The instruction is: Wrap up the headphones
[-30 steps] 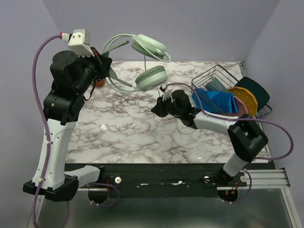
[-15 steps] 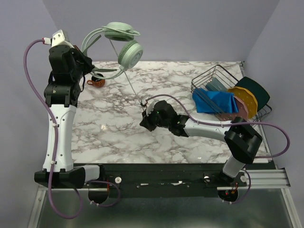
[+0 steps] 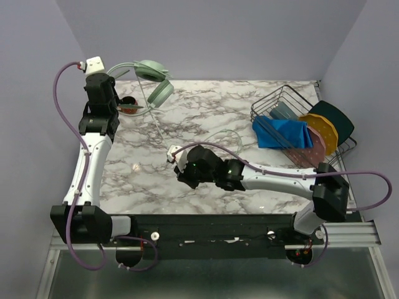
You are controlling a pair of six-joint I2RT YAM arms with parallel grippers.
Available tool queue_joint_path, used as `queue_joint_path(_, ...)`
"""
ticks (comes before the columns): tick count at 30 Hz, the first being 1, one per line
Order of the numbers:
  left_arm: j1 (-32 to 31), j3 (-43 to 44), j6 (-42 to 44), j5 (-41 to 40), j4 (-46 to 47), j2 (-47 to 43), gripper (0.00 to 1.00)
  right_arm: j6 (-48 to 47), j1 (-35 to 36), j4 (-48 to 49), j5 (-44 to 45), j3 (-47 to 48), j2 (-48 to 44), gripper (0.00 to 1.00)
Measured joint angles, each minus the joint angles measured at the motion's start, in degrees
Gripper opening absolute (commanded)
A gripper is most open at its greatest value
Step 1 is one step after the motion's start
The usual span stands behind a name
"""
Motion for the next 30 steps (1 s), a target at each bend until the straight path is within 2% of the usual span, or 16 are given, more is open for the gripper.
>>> queue_joint_path(5, -3.93, -8.04, 11.41, -2.80, 10.23, -0.22, 0.00, -1.97, 0.11, -4.83, 3.82, 1.77, -5.81, 0.01)
queue_joint_path(9, -10.32, -15.52, 22.67, -3.23, 16.41, -0.81, 0.00, -5.29, 0.17, -8.13, 10.93, 3.28, -9.57, 0.01)
queue_joint_path(14, -17.79, -23.02, 33.38, -2.25, 19.06, -4.11, 0.00, -8.96, -1.70, -12.02, 20.41, 8.24, -10.01, 0.01)
queue_joint_path(18, -22.23, -26.84, 40.46, 1.29, 18.95, -8.74, 0.00, -10.80, -7.58, -13.11, 24.65, 10.32, -9.86, 0.01)
queue_joint_path(23, -25.00, -27.43, 44.81, 6.93, 17.55, -12.04, 0.00, -12.52, -12.85, -13.55, 27.28, 12.33, -8.13, 0.04)
queue_joint_path(30, -26.12, -25.51, 45.20, 13.16, 10.38, -12.57, 0.00, -14.69, -16.24, -12.57, 27.17, 13.00, -4.79, 0.07)
